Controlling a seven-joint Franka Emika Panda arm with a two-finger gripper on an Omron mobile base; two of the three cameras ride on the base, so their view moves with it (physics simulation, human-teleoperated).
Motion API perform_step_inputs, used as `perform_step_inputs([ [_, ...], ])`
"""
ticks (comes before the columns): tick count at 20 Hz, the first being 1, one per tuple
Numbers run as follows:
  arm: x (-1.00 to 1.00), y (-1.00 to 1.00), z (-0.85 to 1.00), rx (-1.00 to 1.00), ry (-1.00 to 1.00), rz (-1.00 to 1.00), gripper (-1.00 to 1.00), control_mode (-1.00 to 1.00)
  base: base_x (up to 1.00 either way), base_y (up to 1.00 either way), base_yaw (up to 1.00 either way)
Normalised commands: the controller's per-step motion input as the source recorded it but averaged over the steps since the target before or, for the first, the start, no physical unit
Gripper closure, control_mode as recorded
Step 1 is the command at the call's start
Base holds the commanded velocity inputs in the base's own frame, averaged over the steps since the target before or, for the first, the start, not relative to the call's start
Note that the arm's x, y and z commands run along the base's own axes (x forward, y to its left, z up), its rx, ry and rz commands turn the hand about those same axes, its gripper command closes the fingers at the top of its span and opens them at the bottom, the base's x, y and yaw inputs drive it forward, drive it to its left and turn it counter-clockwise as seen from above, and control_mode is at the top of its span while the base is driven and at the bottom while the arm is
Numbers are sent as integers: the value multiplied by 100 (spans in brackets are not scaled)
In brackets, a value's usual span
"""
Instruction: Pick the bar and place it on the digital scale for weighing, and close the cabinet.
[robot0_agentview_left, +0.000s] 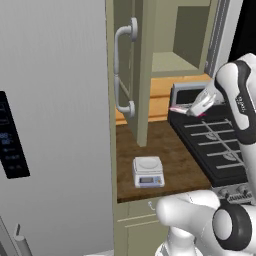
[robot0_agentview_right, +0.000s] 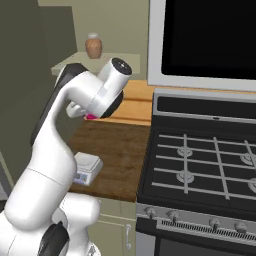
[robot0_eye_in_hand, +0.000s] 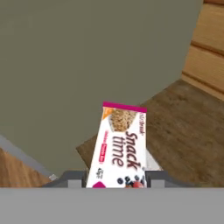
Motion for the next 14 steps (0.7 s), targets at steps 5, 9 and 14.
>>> perform_step_inputs([
  [5, 0, 0, -53, 0, 0, 32, 100, -100, 0, 0, 0],
  [9, 0, 0, -45, 0, 0, 32, 100, -100, 0, 0, 0],
  [14, 0, 0, -40, 0, 0, 31, 100, -100, 0, 0, 0],
])
